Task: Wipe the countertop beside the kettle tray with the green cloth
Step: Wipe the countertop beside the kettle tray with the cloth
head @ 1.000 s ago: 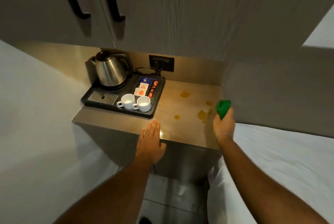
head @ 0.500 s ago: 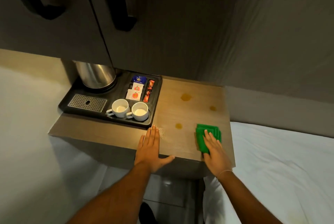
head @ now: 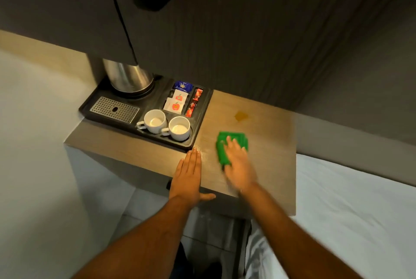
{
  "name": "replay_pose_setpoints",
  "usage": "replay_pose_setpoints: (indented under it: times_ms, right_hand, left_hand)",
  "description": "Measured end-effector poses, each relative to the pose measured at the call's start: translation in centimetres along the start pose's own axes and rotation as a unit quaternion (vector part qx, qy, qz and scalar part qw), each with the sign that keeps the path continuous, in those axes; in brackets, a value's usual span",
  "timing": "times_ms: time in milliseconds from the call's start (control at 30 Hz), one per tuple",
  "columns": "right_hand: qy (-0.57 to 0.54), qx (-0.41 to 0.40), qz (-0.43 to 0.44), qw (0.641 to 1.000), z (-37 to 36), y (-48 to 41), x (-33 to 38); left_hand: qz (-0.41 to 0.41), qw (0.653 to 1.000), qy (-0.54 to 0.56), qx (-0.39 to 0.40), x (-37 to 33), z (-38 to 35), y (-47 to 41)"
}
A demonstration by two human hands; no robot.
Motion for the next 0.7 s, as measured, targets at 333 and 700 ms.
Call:
replay_pose_setpoints:
  times_ms: [333,700]
  right_hand:
    - [0.027,-0.017,-0.159,0.987,7.1,-1.0,-10.6]
    - [-0.002,0.091,0.072,0.993,-2.6,4.2,4.9]
  left_hand:
    - [0.022,0.999,0.013,0.020,-1.0,0.3,-0.5]
    - [0.019,0.997,0.068,-0.014,-1.3,0.3,0.2]
Point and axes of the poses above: each hand's wrist, its own y-axis away from the middle knuckle, its own z-axis out of the back of the hand, x = y × z, the point moved 7 cm from there along -y, towards the middle knuckle, and after that the axes turned 10 degrees about z, right-handed, at the moved point
